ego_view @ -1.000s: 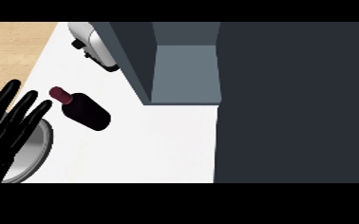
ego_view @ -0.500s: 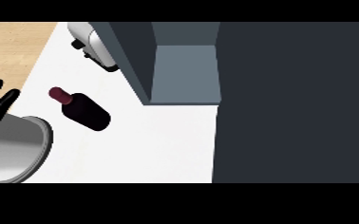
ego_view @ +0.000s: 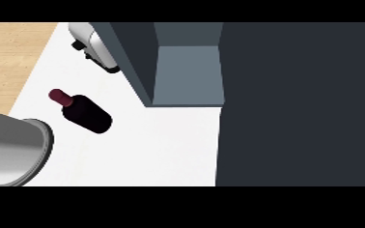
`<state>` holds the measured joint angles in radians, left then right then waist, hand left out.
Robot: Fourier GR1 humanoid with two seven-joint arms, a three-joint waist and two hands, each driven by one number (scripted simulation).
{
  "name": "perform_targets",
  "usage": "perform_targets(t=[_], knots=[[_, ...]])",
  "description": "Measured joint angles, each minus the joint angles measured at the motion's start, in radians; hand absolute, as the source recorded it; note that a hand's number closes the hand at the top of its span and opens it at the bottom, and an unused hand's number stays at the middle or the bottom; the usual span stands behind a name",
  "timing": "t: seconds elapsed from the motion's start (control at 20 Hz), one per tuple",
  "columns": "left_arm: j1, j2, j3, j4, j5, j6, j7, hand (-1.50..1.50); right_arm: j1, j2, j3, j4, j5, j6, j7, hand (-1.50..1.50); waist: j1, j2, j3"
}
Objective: Pick up the wine, place it into the cabinet and close the cabinet
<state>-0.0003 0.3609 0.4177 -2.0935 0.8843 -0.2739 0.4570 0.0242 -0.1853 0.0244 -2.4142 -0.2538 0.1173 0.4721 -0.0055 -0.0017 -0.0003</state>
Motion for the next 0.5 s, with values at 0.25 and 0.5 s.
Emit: perform_targets(t=[0.25, 0.5], knots=[[-0.009, -0.004, 0.0, 0.104, -0.041, -0.053, -0.025, -1.5, 0.004, 0.009, 0.002, -0.001, 0.003, 0.002, 0.0, -1.5, -0.002, 0.0, 0.0], [-0.024, -0.007, -0.014, 0.178, -0.063, -0.081, -0.026, -1.5, -0.016, 0.013, 0.012, -0.003, 0.007, -0.005, 0.021, -1.5, -0.002, 0.0, 0.0]])
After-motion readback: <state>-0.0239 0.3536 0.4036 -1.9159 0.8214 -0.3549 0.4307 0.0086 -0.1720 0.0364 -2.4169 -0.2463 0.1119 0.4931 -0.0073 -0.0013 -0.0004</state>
